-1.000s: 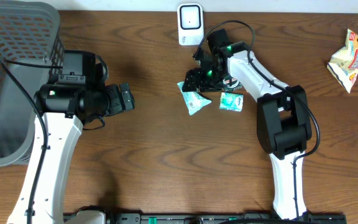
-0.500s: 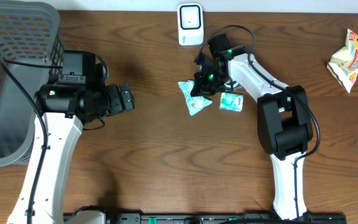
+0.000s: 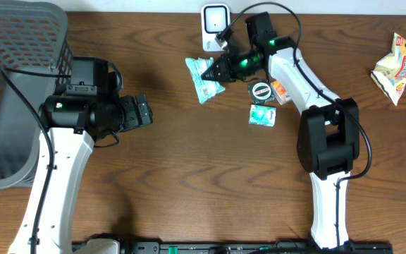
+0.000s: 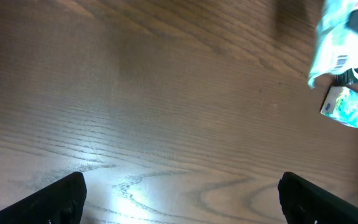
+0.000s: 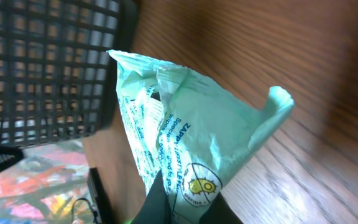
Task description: Scan the item barcode
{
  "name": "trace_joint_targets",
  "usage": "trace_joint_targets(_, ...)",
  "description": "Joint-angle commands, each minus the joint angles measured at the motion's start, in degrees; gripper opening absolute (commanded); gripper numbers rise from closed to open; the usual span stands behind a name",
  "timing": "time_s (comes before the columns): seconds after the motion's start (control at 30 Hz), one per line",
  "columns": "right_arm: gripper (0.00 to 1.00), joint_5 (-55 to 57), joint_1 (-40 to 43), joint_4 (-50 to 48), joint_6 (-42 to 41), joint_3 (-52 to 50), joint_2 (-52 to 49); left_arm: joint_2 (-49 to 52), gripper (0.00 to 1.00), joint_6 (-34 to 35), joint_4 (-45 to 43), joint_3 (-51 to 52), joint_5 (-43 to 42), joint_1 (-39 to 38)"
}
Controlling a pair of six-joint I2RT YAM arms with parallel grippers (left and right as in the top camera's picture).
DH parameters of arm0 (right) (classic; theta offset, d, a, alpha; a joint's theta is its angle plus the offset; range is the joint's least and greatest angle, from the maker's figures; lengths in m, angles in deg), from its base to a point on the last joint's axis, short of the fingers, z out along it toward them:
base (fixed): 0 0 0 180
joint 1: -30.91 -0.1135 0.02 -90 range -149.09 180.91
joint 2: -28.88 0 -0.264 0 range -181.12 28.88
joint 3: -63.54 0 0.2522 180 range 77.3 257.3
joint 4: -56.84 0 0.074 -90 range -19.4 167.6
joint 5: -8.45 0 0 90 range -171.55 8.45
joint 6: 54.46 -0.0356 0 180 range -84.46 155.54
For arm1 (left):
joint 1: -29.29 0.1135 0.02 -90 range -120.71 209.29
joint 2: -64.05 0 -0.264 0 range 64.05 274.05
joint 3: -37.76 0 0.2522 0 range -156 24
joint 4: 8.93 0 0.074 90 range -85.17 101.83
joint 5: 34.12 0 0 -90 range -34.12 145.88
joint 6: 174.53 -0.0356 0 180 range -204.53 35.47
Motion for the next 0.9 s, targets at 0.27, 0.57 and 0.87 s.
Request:
trace_joint_targets(0.27,0.01,2.5,-0.1,-0.7,-0.4,5.3,0.7,0.0,0.98,-0.5,0.1,-0.2,0.4,0.3)
trace_joint_targets(0.57,0.01,41.0,-2.0,-5.9,-2.8,5.3,0.7,0.0,0.98,-0.5,0.1,-0.2,0.4,0.3)
trace_joint_targets(0.87,0.01,78.6,-9.8,-30.4,26.7,5.1,0.7,0.0,0.98,-0.5,0.1,-0.2,0.4,0.3)
